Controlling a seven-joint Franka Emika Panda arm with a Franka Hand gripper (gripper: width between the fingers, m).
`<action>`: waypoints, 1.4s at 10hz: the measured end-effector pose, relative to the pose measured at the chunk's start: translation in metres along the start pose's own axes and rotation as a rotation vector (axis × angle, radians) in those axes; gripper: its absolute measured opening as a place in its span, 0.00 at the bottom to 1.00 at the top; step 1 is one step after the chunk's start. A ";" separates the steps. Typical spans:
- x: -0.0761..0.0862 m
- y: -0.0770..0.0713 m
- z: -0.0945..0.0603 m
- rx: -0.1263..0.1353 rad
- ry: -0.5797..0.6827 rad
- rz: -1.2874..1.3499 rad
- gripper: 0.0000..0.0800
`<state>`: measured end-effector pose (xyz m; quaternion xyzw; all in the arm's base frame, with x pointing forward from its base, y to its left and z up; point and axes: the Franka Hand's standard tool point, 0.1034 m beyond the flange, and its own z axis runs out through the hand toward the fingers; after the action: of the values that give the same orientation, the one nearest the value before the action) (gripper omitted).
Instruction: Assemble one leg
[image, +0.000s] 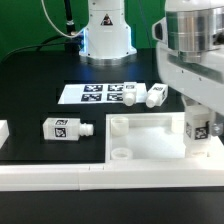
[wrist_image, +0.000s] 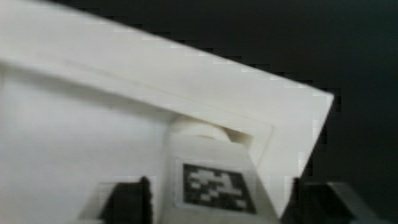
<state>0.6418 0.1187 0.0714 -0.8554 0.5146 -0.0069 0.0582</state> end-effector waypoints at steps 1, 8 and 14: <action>-0.002 -0.001 -0.001 -0.005 0.002 -0.173 0.67; 0.002 0.001 0.001 -0.028 0.012 -0.840 0.81; 0.004 0.002 0.002 -0.028 0.012 -0.684 0.36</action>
Offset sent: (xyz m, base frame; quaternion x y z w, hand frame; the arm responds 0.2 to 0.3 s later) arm 0.0000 0.0000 0.0000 0.0000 0.0000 -0.1296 0.9916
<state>0.6416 0.1146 0.0687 -0.9791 0.1982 -0.0240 0.0379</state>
